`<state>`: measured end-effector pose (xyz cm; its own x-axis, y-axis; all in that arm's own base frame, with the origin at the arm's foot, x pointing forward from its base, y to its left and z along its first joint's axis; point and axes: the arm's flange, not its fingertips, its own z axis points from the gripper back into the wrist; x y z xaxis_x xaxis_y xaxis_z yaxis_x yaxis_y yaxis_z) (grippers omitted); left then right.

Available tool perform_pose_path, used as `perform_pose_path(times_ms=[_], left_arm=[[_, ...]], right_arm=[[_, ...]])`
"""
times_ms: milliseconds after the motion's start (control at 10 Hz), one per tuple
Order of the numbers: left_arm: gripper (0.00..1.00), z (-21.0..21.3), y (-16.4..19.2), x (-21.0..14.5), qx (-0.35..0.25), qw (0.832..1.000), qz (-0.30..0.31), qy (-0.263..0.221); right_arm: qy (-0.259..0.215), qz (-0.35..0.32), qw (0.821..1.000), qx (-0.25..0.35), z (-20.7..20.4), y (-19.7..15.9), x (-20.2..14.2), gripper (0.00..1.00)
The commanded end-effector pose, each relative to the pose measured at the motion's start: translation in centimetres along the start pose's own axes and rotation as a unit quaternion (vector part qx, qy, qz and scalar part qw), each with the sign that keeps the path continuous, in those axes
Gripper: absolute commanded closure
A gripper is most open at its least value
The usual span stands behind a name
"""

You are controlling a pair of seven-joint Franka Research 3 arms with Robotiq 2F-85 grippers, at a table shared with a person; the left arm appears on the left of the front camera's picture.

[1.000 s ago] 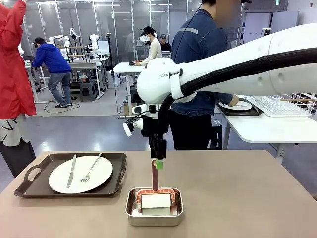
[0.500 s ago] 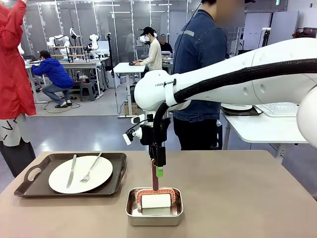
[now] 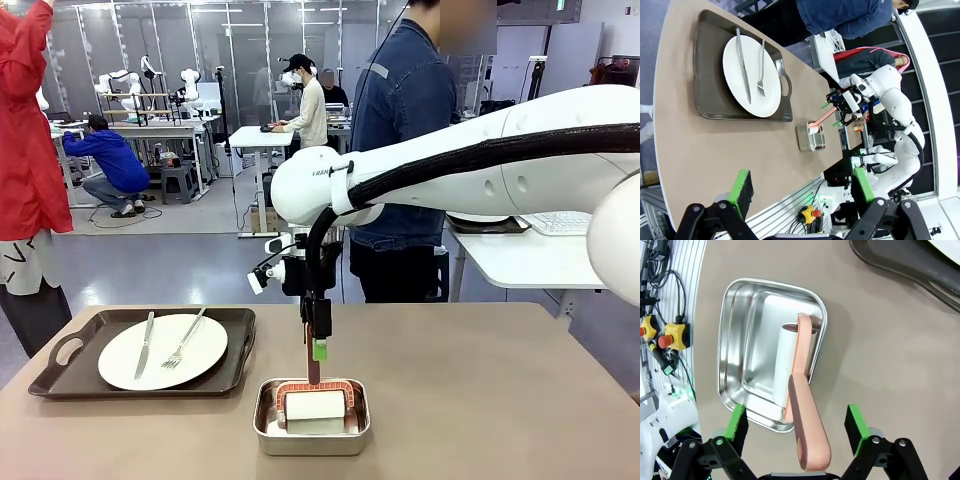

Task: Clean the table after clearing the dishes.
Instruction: When the left (or right) Handle tray is removed, use the left hand (or right hand) to clean the left (or right) side of the table with the Lint Roller.

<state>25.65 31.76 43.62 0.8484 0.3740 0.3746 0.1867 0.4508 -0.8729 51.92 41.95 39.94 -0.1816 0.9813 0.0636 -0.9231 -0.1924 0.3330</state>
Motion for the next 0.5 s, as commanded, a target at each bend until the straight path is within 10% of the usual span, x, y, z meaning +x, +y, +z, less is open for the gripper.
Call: perform_pose_path(times_ms=[0, 200, 400], left_arm=[[0.00, 0.28, -0.12, -0.07, -0.005, 1.000, -0.004, -0.005], [0.00, 0.28, -0.12, -0.07, -0.005, 1.000, -0.004, -0.005], [0.00, 0.28, -0.12, -0.07, -0.005, 1.000, -0.004, -0.005]], right_arm=[[0.004, -0.013, 1.000, 0.015, -0.01, 0.04, 0.58, 0.57], [0.000, -0.014, 1.000, 0.014, 0.12, 0.13, 0.53, 1.00], [0.003, -0.009, 1.000, 0.013, 0.09, 0.20, 0.71, 1.00]])
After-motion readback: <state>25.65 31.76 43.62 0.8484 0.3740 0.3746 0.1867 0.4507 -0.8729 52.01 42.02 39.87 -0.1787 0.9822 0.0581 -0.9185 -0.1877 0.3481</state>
